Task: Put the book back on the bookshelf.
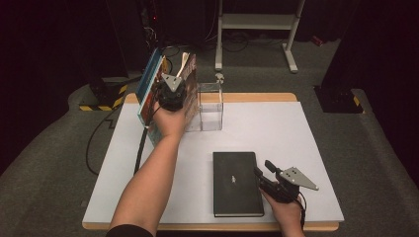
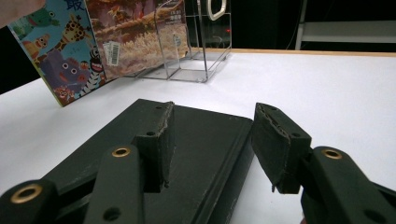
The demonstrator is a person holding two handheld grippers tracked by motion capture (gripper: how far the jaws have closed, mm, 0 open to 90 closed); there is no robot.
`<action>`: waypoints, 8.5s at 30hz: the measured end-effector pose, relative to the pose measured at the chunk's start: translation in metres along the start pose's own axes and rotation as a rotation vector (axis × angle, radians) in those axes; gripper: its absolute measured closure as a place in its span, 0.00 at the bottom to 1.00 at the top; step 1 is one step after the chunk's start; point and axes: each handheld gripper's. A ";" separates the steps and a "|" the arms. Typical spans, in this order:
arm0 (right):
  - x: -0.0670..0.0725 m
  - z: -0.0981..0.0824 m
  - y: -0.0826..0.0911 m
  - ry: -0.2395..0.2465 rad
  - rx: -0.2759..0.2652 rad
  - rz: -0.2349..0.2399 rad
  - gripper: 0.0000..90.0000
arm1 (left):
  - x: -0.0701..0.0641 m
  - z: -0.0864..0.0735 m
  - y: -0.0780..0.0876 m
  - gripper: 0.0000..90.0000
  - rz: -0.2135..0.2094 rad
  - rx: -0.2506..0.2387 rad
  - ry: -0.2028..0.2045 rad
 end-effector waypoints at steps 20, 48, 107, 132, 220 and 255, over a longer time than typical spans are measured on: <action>0.000 -0.001 -0.001 -0.001 0.002 0.002 0.54 | 0.003 -0.006 -0.006 0.93 0.007 -0.025 -0.005; 0.004 -0.002 -0.004 -0.004 0.013 0.019 0.54 | 0.007 -0.025 0.017 0.76 0.053 -0.028 -0.037; 0.011 -0.003 -0.007 0.016 0.025 0.032 0.53 | 0.012 -0.027 0.047 0.63 0.067 0.010 0.013; 0.010 -0.002 -0.006 0.012 0.023 0.035 0.53 | 0.010 -0.022 0.067 0.62 0.062 0.005 0.022; 0.020 -0.021 0.007 -0.019 0.259 0.037 0.34 | 0.016 -0.131 0.225 0.20 -0.453 0.385 0.089; 0.043 -0.032 0.018 0.039 0.388 0.251 0.15 | 0.018 -0.129 0.227 0.20 -0.479 0.380 0.122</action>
Point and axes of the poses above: each handheld gripper's, and its own axes: y roughly backward along the jaws, z roughly out of its top, x roughly to its left, and after that the axes turned 5 degrees about -z, right-handed
